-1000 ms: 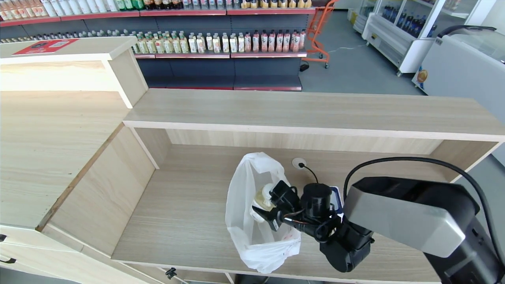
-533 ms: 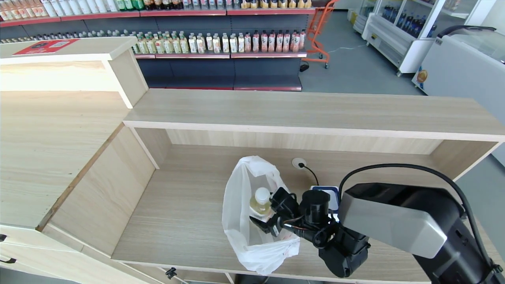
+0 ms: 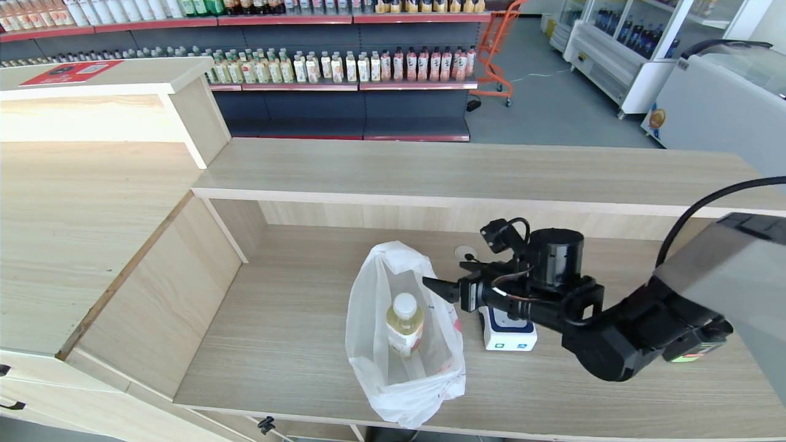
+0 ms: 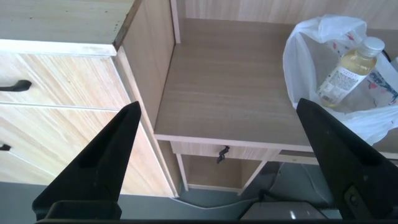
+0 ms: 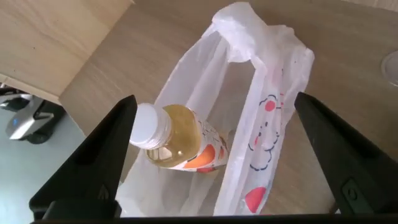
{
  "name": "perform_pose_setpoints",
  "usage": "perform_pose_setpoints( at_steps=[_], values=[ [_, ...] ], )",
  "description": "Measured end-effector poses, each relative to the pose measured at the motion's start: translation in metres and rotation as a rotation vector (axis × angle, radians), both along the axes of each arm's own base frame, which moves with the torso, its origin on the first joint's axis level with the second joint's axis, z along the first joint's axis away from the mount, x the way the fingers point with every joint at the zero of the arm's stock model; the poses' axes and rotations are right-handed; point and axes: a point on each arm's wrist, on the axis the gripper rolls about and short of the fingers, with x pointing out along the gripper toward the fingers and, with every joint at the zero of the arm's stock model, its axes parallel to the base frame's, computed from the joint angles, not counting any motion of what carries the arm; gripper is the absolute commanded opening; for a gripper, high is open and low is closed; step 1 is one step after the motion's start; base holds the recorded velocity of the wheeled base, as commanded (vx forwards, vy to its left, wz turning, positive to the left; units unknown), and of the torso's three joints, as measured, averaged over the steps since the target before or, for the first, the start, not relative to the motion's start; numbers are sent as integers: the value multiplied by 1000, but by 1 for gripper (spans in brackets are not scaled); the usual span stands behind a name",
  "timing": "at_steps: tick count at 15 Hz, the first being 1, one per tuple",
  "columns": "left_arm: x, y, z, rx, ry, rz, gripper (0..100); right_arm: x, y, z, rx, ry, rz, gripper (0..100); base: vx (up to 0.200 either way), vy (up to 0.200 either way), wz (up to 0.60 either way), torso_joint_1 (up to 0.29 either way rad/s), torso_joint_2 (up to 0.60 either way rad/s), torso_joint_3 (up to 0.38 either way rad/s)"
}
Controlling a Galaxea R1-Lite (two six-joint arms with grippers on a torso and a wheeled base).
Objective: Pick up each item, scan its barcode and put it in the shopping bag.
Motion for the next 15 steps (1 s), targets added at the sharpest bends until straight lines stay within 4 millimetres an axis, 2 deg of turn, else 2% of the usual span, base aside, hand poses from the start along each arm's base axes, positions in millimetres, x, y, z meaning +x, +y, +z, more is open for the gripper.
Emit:
perform_pose_setpoints(
  at_steps=[3, 7, 11, 14, 15],
  values=[
    [0, 0, 0, 0, 0, 0, 100, -30, -55, 50, 47, 48, -118, 100, 0, 0, 0, 0, 0, 0],
    [0, 0, 0, 0, 0, 0, 100, -81, -122, 85, 20, 163, -302, 100, 0, 0, 0, 0, 0, 0],
    [0, 0, 0, 0, 0, 0, 100, -113, -146, 107, 23, 90, -374, 100, 0, 0, 0, 0, 0, 0],
    [0, 0, 0, -4, 0, 0, 100, -129, -152, 114, 20, 91, -394, 100, 0, 0, 0, 0, 0, 0],
    [0, 0, 0, -3, 0, 0, 100, -133, -153, 116, 18, 97, -397, 100, -200, -200, 0, 2, 2, -2]
  ],
)
